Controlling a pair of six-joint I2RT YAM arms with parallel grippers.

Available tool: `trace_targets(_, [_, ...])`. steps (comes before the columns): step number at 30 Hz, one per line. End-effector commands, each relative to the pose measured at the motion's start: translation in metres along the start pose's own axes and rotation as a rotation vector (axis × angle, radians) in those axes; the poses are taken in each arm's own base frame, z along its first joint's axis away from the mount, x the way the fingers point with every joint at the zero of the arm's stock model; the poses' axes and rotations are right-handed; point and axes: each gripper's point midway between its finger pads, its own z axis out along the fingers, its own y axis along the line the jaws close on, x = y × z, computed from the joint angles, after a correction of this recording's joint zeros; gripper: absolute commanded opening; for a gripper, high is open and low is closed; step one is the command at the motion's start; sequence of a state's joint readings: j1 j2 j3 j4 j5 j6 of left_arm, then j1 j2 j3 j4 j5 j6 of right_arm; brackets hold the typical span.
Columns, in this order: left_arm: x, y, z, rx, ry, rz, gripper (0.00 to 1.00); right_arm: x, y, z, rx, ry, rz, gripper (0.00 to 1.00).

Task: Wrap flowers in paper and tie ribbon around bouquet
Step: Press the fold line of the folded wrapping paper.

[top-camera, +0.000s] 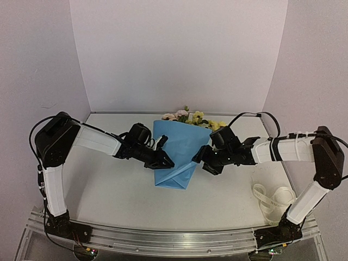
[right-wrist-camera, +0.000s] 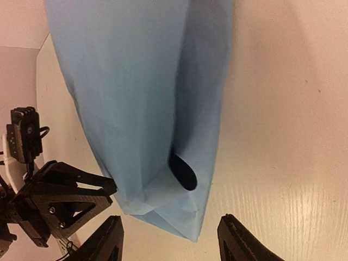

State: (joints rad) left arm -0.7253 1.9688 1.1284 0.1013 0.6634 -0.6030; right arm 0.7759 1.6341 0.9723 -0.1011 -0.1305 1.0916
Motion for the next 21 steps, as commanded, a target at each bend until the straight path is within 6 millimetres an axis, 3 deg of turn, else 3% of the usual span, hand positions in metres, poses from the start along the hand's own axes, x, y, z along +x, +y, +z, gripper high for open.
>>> trace_targets(1, [-0.013,-0.019,0.0,0.052,-0.013,0.052,0.23,0.005,0.009,-0.006,-0.014,0.018,0.11,0.62])
trace_targets(8, [-0.012,-0.021,-0.002,0.057,-0.01,0.066,0.23,0.0,0.019,0.008,-0.009,0.011,0.165,0.6])
trace_targets(21, [-0.011,-0.022,-0.003,0.062,-0.011,0.077,0.23,-0.013,0.024,0.031,-0.007,-0.01,0.258,0.42])
